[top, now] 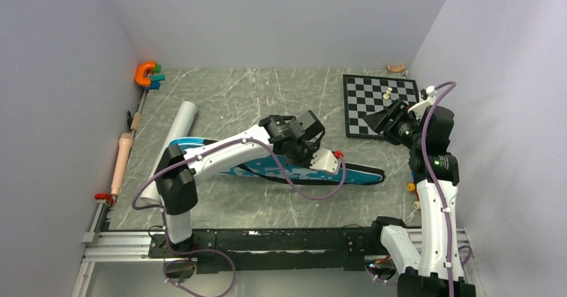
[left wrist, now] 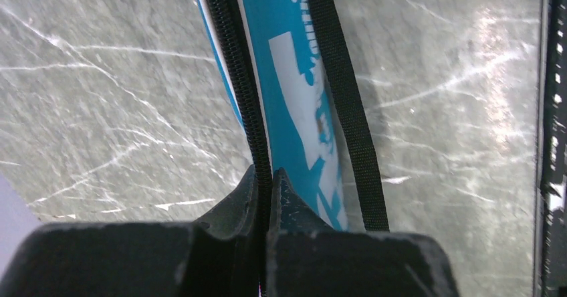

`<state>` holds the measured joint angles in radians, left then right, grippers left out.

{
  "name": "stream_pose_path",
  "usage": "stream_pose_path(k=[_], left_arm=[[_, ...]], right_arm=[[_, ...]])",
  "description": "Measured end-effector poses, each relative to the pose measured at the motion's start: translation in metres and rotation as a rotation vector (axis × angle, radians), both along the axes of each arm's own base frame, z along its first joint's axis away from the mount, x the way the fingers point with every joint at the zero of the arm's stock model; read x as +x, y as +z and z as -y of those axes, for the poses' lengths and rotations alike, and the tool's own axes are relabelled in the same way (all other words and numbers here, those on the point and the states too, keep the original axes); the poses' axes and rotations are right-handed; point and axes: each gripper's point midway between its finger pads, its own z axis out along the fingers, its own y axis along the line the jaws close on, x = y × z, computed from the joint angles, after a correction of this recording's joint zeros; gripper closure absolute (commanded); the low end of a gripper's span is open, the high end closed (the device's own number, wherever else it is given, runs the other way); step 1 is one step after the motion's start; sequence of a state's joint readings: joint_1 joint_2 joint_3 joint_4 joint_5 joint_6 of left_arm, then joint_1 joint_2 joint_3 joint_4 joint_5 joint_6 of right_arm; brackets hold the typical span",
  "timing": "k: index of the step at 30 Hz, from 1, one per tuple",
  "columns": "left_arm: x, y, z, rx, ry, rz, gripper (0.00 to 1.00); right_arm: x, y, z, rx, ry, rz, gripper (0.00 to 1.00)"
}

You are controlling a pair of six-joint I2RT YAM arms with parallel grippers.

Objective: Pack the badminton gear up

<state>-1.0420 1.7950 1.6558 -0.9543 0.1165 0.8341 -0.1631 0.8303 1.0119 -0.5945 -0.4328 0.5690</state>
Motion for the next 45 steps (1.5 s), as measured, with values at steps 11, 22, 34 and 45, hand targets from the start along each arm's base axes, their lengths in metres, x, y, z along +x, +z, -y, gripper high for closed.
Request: stream_pose_path(k=[11, 22, 34, 45], left_arm=[[0.012, -0.014, 0.028, -0.079, -0.003, -0.091, 0.66], [0.088, -0.037, 0.017, -0.128, 0.159, -0.041, 0.16], [0.122, -0.041, -0.017, -0.096, 0.299, -0.007, 0.00], [0.159, 0.057, -0.181, -0.223, 0.794, 0.061, 0.01]], right_arm=[[0.006, -0.017, 0.000, 0.013, 0.003, -0.030, 0.40], [0.014, -0.036, -0.002, 0.036, 0.005, -0.071, 0.40], [0.021, -0.045, -0.018, 0.030, 0.045, -0.094, 0.39], [0.020, -0.075, -0.074, -0.025, 0.176, -0.183, 0.21]])
